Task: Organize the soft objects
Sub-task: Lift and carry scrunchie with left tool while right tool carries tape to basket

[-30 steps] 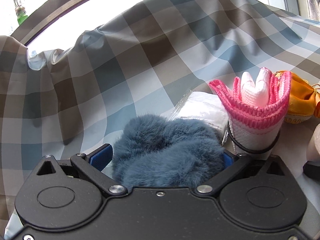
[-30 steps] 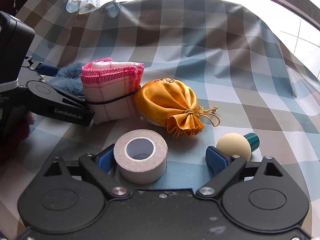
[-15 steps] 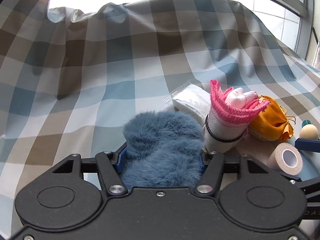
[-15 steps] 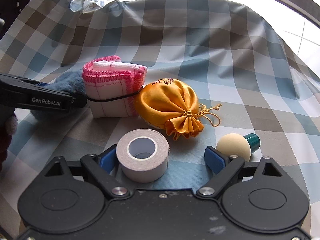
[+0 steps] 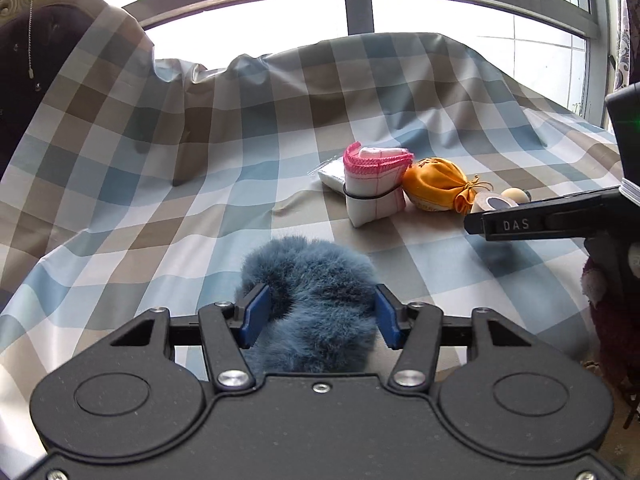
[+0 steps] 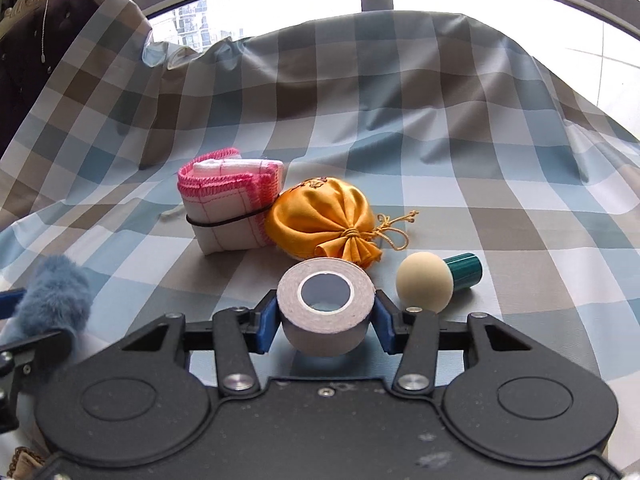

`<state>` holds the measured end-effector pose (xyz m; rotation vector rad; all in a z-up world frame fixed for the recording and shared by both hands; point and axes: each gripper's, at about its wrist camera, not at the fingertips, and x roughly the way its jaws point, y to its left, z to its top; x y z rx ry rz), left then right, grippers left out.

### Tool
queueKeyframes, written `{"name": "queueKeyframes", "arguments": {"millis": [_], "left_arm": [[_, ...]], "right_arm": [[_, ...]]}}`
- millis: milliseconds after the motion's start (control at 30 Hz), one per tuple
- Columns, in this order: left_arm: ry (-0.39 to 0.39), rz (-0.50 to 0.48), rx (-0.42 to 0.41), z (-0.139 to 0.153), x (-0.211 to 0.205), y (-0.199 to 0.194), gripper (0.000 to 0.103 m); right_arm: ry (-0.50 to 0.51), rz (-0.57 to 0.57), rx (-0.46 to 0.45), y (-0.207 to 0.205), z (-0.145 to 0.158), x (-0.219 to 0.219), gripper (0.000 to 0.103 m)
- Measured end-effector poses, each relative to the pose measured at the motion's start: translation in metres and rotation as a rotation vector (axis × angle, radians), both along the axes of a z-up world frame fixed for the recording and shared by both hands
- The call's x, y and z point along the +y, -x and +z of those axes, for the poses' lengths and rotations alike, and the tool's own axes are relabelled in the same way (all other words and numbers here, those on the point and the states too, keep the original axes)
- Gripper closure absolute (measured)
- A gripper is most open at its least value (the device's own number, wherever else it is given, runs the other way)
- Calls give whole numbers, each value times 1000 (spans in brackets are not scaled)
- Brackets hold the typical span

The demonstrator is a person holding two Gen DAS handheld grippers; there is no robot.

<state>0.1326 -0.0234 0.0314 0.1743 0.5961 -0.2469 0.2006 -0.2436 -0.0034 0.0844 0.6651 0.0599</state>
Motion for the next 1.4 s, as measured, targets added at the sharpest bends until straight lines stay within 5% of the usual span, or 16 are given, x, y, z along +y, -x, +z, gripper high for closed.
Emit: {"name": "queueKeyframes", "arguments": {"millis": [300,367,433,467,600,833,1200,1400], "left_arm": [[-9,12,1,4,-15,31,49],[-28,16,-9,2,-17,28,34],[-50,25,-2,0,-18,21,8],[-55,39,-4,0,-17,18,6],[-56,97,15,-8,-11,4,6],[-51,94,208,-31,-10,-34,5],[29,106,242,-40,-5,-60,2],[48,97,203,-42,-3,-54,2]], "right_arm": [[-12,-43,-57,28,12,-10,56],[8,-30,-72,32,13,-6,56],[9,-17,-78,34,14,-3,56],[7,-18,-70,33,13,-3,56],[38,-28,-8,26,4,0,56],[72,-59,86,14,-9,-1,55],[123,-56,86,11,-11,6,52],[93,-44,86,9,-13,6,38]]}}
